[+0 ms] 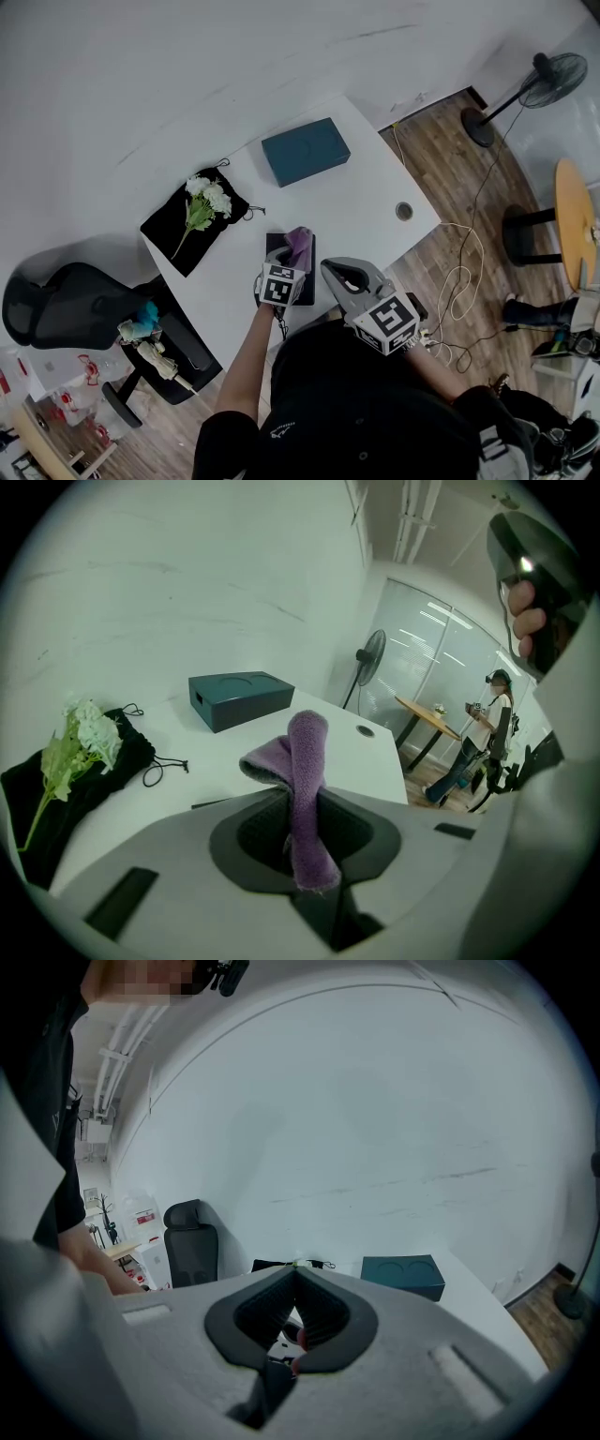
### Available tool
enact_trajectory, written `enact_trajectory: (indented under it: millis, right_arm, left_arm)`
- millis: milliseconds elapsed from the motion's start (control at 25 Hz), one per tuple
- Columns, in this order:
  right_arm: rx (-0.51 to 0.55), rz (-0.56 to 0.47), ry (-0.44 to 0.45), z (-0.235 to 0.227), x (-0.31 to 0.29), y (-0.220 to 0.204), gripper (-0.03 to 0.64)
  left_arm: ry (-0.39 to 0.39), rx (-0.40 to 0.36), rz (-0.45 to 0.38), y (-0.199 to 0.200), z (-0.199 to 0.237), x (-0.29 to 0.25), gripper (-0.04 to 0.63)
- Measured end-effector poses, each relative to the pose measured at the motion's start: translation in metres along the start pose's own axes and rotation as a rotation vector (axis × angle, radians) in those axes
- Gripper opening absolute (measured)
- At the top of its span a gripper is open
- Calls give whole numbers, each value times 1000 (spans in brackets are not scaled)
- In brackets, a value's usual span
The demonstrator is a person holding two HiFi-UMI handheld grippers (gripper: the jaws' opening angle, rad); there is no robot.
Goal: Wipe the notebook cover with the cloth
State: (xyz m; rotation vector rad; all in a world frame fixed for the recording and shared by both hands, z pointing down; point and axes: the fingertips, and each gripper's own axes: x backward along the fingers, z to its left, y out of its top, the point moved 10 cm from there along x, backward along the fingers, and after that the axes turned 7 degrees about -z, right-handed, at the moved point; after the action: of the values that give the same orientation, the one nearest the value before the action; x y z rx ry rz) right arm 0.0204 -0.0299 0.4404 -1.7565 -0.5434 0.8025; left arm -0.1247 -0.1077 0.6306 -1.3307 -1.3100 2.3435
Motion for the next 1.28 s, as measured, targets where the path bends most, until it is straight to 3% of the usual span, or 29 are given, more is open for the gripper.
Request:
enact_trajectory:
  millis: [400, 1080, 1280]
  right_arm:
    - [2, 2, 5, 0, -1, -1, 3]
    - [-2, 14, 11, 1, -6, -4, 2]
    - [-7, 16, 5, 0, -5, -4, 3]
  left_arm:
    - [-67, -35, 61, -19, -27, -17, 72]
    - [-16, -46, 144, -42, -19, -27, 72]
    - [-8, -4, 130, -45, -15, -25, 72]
